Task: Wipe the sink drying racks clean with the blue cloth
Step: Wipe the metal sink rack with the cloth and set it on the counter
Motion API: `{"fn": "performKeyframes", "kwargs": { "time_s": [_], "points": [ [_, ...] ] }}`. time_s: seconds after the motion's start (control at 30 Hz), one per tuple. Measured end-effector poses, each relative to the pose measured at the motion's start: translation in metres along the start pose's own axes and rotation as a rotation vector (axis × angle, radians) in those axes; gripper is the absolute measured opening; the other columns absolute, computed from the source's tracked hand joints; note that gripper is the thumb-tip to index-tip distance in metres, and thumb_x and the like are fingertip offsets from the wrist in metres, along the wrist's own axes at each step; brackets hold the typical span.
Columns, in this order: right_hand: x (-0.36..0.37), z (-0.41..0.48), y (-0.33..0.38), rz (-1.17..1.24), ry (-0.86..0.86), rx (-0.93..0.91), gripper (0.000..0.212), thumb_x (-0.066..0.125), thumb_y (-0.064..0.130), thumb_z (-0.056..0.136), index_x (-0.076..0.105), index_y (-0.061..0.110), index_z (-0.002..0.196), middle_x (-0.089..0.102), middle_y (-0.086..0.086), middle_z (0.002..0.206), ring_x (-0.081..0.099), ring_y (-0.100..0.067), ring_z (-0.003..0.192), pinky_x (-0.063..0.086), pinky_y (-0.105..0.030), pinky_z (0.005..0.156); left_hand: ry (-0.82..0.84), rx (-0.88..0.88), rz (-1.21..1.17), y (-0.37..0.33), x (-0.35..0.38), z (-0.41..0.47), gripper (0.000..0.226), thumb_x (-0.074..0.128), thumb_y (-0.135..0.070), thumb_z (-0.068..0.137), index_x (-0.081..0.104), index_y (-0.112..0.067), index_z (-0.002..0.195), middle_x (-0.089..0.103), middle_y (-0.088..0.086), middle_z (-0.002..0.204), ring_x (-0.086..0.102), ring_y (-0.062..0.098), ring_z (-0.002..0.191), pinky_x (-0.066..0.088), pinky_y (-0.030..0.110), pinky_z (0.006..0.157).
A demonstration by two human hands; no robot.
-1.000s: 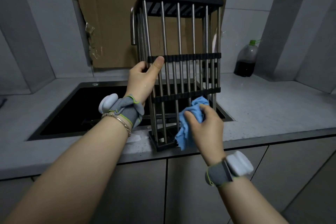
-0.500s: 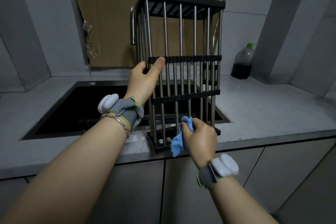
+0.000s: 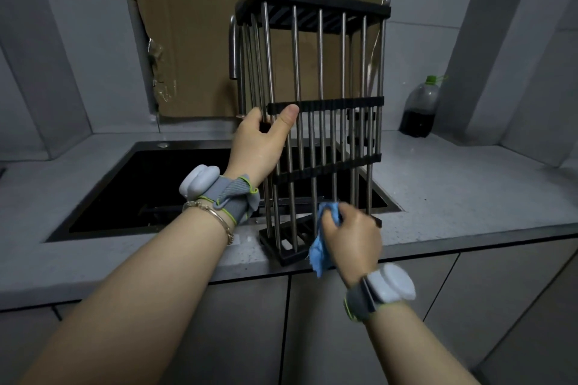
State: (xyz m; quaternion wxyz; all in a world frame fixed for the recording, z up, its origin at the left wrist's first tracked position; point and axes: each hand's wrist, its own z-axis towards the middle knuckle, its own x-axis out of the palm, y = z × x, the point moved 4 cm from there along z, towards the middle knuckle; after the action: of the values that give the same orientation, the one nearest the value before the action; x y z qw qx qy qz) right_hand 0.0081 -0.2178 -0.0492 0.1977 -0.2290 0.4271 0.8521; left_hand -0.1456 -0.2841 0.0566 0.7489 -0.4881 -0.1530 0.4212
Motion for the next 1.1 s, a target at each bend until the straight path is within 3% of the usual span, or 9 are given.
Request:
{"fn": "performKeyframes", "kwargs": {
  "time_s": [0.03, 0.17, 0.37, 0.6, 0.77, 0.87, 0.93, 1.0, 1.1],
  "points": [
    [0.001, -0.009, -0.006, -0.019, 0.013, -0.012, 0.027, 0.057, 0.022, 0.088, 0.045, 0.016, 0.063, 0.046, 0.003, 0.060, 0.046, -0.022, 0.056, 0.026, -0.026, 0.052, -0.006, 0.002, 0.014, 0.000, 0.000, -0.001, 0.054, 0.052, -0.059, 0.087, 0.049, -0.005, 0.088, 0.056, 0.006, 0.089, 0.052, 0.024, 0.089, 0.042, 0.034, 0.082],
    [-0.004, -0.010, 0.001, -0.079, 0.065, -0.015, 0.017, 0.055, 0.023, 0.090, 0.054, 0.015, 0.075, 0.055, 0.000, 0.072, 0.056, -0.024, 0.068, 0.028, -0.025, 0.053, -0.016, 0.021, 0.009, -0.002, 0.001, -0.004, 0.072, 0.052, -0.065, 0.082, 0.054, 0.001, 0.108, 0.061, 0.010, 0.101, 0.056, 0.027, 0.101, 0.044, 0.047, 0.095],
    [-0.019, 0.033, 0.031, 0.136, -0.094, 0.011, 0.025, 0.060, 0.021, 0.086, 0.058, 0.006, 0.065, 0.051, 0.000, 0.056, 0.048, -0.020, 0.057, 0.031, -0.029, 0.049, -0.048, 0.053, 0.049, -0.005, -0.003, -0.005, 0.060, 0.055, -0.056, 0.086, 0.056, 0.001, 0.103, 0.065, 0.014, 0.101, 0.058, 0.026, 0.096, 0.044, 0.037, 0.086],
    [0.003, -0.011, -0.012, 0.196, 0.087, 0.062, 0.009, 0.063, 0.013, 0.085, 0.070, 0.009, 0.089, 0.066, -0.005, 0.075, 0.059, -0.019, 0.070, 0.037, -0.022, 0.061, -0.049, 0.030, 0.060, -0.003, -0.004, -0.003, 0.056, 0.054, -0.054, 0.088, 0.052, 0.001, 0.091, 0.057, 0.010, 0.083, 0.054, 0.023, 0.081, 0.042, 0.035, 0.076],
    [-0.011, -0.035, -0.014, 0.440, -0.109, 0.116, 0.015, 0.060, 0.004, 0.085, 0.064, 0.017, 0.079, 0.060, -0.002, 0.073, 0.053, -0.016, 0.067, 0.043, -0.028, 0.064, -0.040, 0.043, 0.078, -0.003, -0.004, -0.004, 0.059, 0.052, -0.056, 0.088, 0.052, 0.002, 0.098, 0.061, 0.015, 0.096, 0.056, 0.028, 0.092, 0.044, 0.039, 0.083],
    [-0.006, -0.040, 0.020, 0.538, 0.083, 0.087, 0.009, 0.063, 0.014, 0.086, 0.058, 0.022, 0.086, 0.060, 0.002, 0.085, 0.056, -0.004, 0.077, 0.042, -0.010, 0.069, -0.045, 0.045, 0.080, -0.004, -0.004, -0.005, 0.057, 0.052, -0.054, 0.089, 0.052, 0.003, 0.095, 0.058, 0.010, 0.085, 0.055, 0.025, 0.084, 0.041, 0.035, 0.075],
    [0.001, -0.038, 0.033, 0.660, 0.245, 0.188, 0.018, 0.057, 0.017, 0.091, 0.056, 0.023, 0.108, 0.056, 0.015, 0.091, 0.054, 0.011, 0.081, 0.038, -0.003, 0.071, -0.037, 0.041, 0.075, -0.004, -0.005, -0.005, 0.056, 0.053, -0.054, 0.089, 0.051, 0.002, 0.094, 0.054, 0.007, 0.082, 0.053, 0.021, 0.079, 0.040, 0.033, 0.071],
    [0.006, -0.035, 0.027, 0.708, 0.318, 0.266, 0.041, 0.055, 0.011, 0.091, 0.049, 0.014, 0.131, 0.058, 0.011, 0.106, 0.056, 0.003, 0.095, 0.044, -0.014, 0.085, -0.034, 0.038, 0.058, -0.003, -0.007, -0.004, 0.057, 0.053, -0.053, 0.089, 0.052, 0.003, 0.096, 0.054, 0.007, 0.084, 0.051, 0.019, 0.078, 0.040, 0.031, 0.070],
    [0.009, -0.031, 0.015, 0.389, 0.314, 0.133, 0.034, 0.061, 0.007, 0.085, 0.060, 0.010, 0.119, 0.065, -0.002, 0.107, 0.061, -0.015, 0.098, 0.049, -0.036, 0.092, -0.038, 0.043, 0.041, -0.002, -0.008, -0.004, 0.058, 0.054, -0.054, 0.088, 0.052, 0.004, 0.096, 0.055, 0.008, 0.085, 0.052, 0.019, 0.080, 0.042, 0.032, 0.073]
  ]
}}
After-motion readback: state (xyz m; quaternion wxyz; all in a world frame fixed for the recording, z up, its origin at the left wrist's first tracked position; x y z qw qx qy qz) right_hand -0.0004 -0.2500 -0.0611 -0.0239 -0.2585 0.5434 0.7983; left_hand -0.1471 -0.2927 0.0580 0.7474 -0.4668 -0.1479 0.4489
